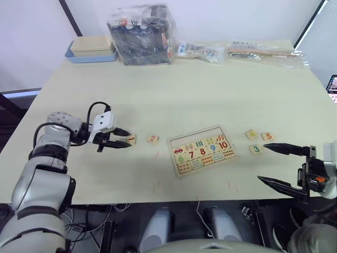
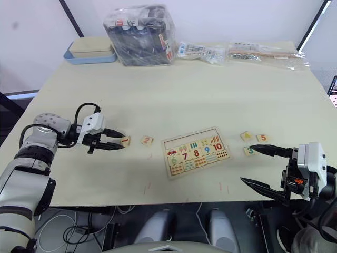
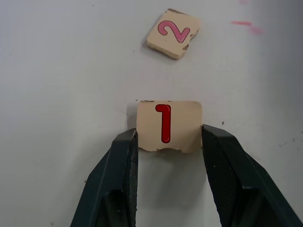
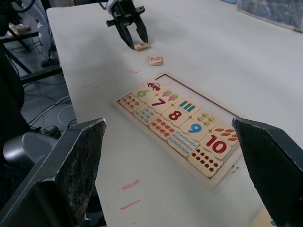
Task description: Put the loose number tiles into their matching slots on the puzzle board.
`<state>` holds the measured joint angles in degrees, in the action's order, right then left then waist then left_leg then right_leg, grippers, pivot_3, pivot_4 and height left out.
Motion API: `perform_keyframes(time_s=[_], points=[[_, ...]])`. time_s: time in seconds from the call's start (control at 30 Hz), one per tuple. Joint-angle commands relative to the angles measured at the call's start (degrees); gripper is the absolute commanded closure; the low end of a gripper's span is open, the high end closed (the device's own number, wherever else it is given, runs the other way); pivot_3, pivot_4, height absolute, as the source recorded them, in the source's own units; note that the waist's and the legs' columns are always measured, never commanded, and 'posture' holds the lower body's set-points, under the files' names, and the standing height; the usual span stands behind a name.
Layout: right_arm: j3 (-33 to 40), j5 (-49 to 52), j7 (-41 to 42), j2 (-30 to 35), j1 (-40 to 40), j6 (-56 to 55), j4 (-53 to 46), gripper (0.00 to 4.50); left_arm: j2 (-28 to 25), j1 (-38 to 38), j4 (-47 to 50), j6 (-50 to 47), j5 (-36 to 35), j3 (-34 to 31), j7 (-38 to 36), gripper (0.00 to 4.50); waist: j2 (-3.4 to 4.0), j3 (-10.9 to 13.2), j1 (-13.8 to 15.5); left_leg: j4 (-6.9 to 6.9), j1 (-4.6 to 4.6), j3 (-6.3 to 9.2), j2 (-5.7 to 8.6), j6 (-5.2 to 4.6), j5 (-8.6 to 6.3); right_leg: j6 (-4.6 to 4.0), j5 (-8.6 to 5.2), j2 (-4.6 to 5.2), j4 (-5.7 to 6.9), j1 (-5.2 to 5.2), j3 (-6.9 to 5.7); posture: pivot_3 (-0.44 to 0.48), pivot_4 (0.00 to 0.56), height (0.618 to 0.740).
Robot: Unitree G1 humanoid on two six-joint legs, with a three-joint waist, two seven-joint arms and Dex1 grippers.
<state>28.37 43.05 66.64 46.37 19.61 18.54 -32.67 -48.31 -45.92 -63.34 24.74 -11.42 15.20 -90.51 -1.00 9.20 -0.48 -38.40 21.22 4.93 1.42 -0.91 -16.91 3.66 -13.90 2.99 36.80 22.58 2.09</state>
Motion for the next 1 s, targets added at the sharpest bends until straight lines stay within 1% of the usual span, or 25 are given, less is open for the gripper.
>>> perform_keyframes(time_s=[0.03,0.13,0.2,0.3,0.37,0.43,0.47,0.53,0.6,0.7,0.73,0.8,0.87,0.97,1.0], points=[[0.32,0.41,-0.31,-0.17,-0.49,-0.85,-1.27,0.00,-1.97,4.52,10.92,-8.36,-3.74,-5.66,0.11,3.03,0.00,0.00,-0.19,0.00,0.00,0.00,-0.01,0.00,0.00,0.00,0.00,0.00,0.00,0.00,0.00,0.000,0.150,0.740],[-0.89,0.25,-0.42,-0.34,-1.63,-1.01,-0.70,0.00,-6.06,17.67,34.07,-22.37,-5.75,-10.02,8.83,3.03,-0.01,0.00,-0.84,0.02,0.00,-0.02,-0.05,0.00,0.00,0.00,0.00,0.00,-0.01,0.03,0.05,0.000,0.150,0.740],[-1.63,0.33,-0.50,-0.51,-2.21,-0.90,-0.60,0.00,-7.10,25.32,47.05,-29.13,-7.60,-14.05,14.56,3.03,0.00,0.01,-1.23,0.09,-0.12,-0.12,-0.16,0.00,0.00,-0.02,-0.01,0.06,-0.01,0.00,0.24,0.000,0.150,0.740],[-3.13,0.38,-0.47,-0.63,-3.33,-0.61,-0.32,0.00,-5.95,36.37,68.11,-46.31,-13.03,-21.13,27.12,3.03,0.00,0.01,-0.38,0.08,-0.07,-0.10,-0.21,0.01,-0.01,-0.02,0.01,0.35,-0.04,0.02,0.21,0.000,0.150,0.740],[-3.97,0.38,-0.63,-0.73,-4.19,-0.55,-0.04,0.00,-4.81,42.16,78.42,-55.03,-14.92,-24.69,34.12,3.03,0.01,0.01,-0.14,0.08,-0.09,-0.09,-0.21,0.01,-0.01,-0.03,0.01,0.39,-0.03,0.00,0.22,0.000,0.150,0.740],[-4.61,0.69,-0.62,-0.68,-4.96,-0.32,0.18,0.00,-3.35,46.24,87.23,-65.47,-16.11,-28.35,42.27,3.03,0.02,0.01,0.23,0.07,-0.14,-0.08,-0.17,0.02,0.00,-0.03,0.00,0.46,-0.03,-0.07,0.23,0.000,0.150,0.740],[-4.85,0.80,-0.56,-0.59,-5.24,-0.19,0.25,0.00,-2.83,47.47,90.74,-70.16,-17.01,-29.77,45.21,3.03,0.01,0.01,0.30,0.07,-0.14,-0.07,-0.16,0.02,0.00,-0.03,0.00,0.44,-0.03,-0.06,0.21,0.000,0.150,0.740],[-5.25,1.09,-0.28,-0.29,-5.69,0.18,0.43,0.00,0.10,46.72,96.56,-83.49,-20.63,-33.42,52.67,3.03,0.02,0.02,0.62,0.05,-0.19,-0.06,-0.17,0.02,0.00,-0.02,0.00,0.40,-0.02,-0.11,0.19,0.000,0.150,0.740],[-5.65,1.40,-0.05,-0.07,-6.29,0.53,0.75,0.00,3.14,46.06,101.38,-92.05,-22.40,-35.93,58.37,3.03,0.01,0.01,0.80,0.02,-0.24,-0.07,-0.15,0.03,0.01,-0.02,0.00,0.10,0.00,-0.14,0.13,0.000,0.150,0.740],[-6.65,1.56,0.12,0.00,-7.69,1.10,1.44,0.00,10.30,45.26,108.29,-102.20,-23.19,-39.00,65.99,3.03,0.01,0.00,0.76,0.03,-0.45,-0.13,-0.14,0.05,0.02,-0.02,0.00,0.03,0.00,-0.29,0.20,0.000,0.150,0.740],[-6.87,1.52,0.30,0.04,-8.04,1.23,1.71,0.00,13.41,44.66,110.32,-105.70,-22.98,-39.88,68.47,3.03,0.01,0.00,0.76,0.04,-0.48,-0.13,-0.14,0.05,0.02,-0.02,0.00,0.02,-0.01,-0.32,0.20,0.000,0.150,0.740],[-6.70,1.72,1.14,0.45,-8.45,1.51,2.48,0.00,18.93,42.82,114.43,-112.66,-21.19,-40.00,73.06,3.03,-0.01,0.00,0.91,0.02,-0.47,-0.13,-0.10,0.05,0.02,-0.02,0.00,0.06,-0.02,-0.34,0.20,0.000,0.150,0.740],[-6.47,1.92,1.62,0.83,-8.86,1.84,2.87,0.00,23.96,41.57,116.22,-116.54,-19.56,-40.62,77.51,3.03,-0.07,-0.01,1.18,0.00,-0.47,-0.10,-0.05,0.06,0.02,-0.01,0.01,0.06,-0.03,-0.36,0.18,0.000,0.150,0.740],[-6.41,2.20,1.92,1.36,-9.37,2.29,3.00,0.00,26.22,41.80,117.56,-117.24,-18.89,-39.41,81.33,3.03,-0.08,-0.02,1.22,0.02,-0.49,-0.04,-0.06,0.12,0.05,-0.04,0.00,0.04,-0.01,-0.37,0.15,0.000,0.150,0.740],[-6.31,2.17,2.11,1.52,-9.49,2.33,3.11,0.00,28.40,42.31,118.33,-117.24,-18.89,-38.70,83.17,3.03,-0.07,-0.02,1.22,0.03,-0.48,-0.02,-0.06,0.15,0.07,-0.05,0.00,0.03,-0.01,-0.37,0.14,0.000,0.150,0.740]])
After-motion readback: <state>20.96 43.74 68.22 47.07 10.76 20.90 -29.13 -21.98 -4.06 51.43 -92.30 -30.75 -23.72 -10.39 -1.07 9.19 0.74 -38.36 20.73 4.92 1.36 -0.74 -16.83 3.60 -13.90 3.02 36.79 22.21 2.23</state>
